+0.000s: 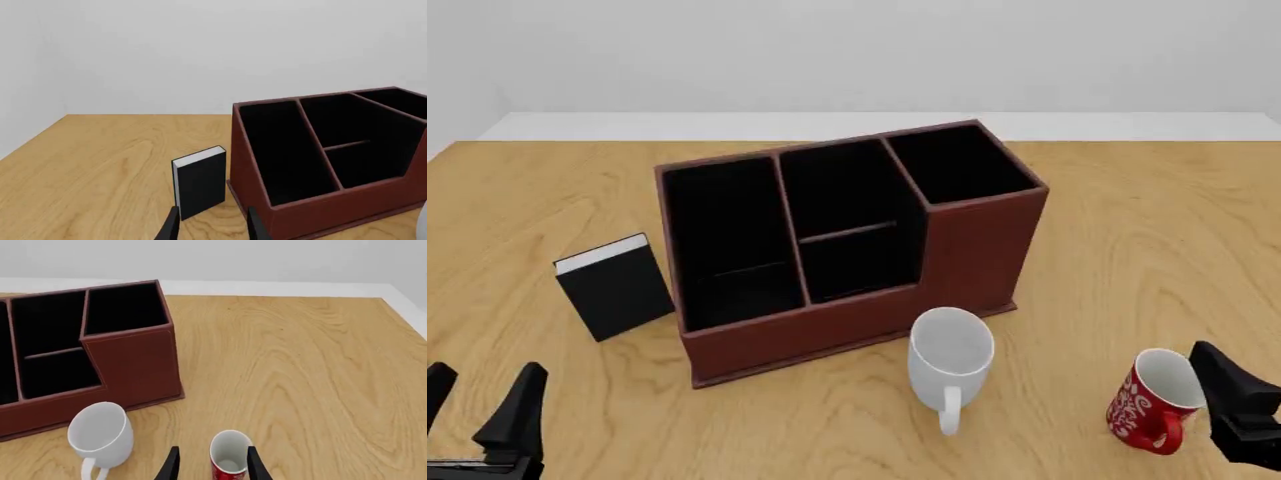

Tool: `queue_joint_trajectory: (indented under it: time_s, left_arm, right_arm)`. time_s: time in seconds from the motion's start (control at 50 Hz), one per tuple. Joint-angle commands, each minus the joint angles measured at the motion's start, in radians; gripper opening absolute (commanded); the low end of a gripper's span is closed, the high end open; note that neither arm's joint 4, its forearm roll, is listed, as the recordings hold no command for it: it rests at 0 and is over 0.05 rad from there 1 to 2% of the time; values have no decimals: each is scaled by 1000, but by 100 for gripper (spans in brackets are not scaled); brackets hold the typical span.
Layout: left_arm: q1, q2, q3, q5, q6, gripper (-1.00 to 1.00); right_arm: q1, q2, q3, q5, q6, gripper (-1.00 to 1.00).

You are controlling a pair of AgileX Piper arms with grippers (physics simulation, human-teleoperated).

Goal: Pick up the red mug and place it to the right of the caddy.

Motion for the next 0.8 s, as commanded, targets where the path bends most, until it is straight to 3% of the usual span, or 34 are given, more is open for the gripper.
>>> queue_joint_trajectory:
  time_s: [0.02, 0.36, 0.8]
  left_arm:
    - [0, 0, 0, 0, 0, 100]
    - [0, 0, 0, 0, 0, 100]
    - [0, 0, 0, 0, 0, 100]
  right_arm:
    - [-17, -2, -63, 126, 8, 100]
    - [-66, -59, -19, 192, 53, 100]
    - [-104, -140, 115, 201, 94, 100]
